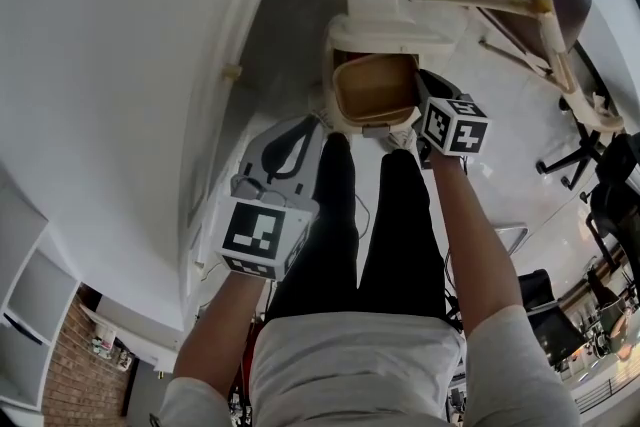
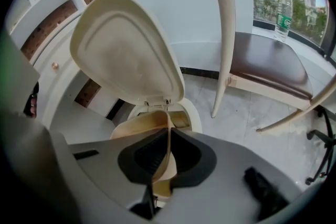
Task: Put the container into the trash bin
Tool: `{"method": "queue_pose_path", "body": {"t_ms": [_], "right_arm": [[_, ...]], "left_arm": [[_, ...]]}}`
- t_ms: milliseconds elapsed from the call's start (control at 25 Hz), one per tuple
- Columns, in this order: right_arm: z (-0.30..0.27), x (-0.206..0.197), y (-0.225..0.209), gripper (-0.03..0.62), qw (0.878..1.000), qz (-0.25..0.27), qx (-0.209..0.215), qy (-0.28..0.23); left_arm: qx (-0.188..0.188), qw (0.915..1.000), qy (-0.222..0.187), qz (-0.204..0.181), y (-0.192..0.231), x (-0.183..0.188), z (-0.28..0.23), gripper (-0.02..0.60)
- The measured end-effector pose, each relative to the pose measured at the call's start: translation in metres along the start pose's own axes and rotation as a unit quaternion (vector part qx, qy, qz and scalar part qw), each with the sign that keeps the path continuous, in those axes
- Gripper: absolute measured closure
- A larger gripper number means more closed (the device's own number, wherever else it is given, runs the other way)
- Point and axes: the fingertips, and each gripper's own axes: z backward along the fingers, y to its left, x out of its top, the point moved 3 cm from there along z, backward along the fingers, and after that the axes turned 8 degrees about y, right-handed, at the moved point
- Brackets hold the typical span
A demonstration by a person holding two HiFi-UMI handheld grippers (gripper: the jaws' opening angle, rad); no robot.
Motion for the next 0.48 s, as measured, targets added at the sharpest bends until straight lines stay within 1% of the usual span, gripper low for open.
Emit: {"method": "queue_pose_path", "body": {"t_ms": [200, 480], "right_arm": [[-0.013, -0.003, -0.003, 0.556, 1.0, 0.006, -0.018, 0.011], [-0.02, -0.005, -0.007, 0.556, 0.999, 0.004, -0.027, 0.021]], "left_arm": [[-0.004, 1.0, 0.005, 0.004, 0.002, -0.003, -0.004, 0.555], [-0.005, 0.9999, 0.007, 0.008, 0.006, -0.004, -0.005, 0.555]]}}
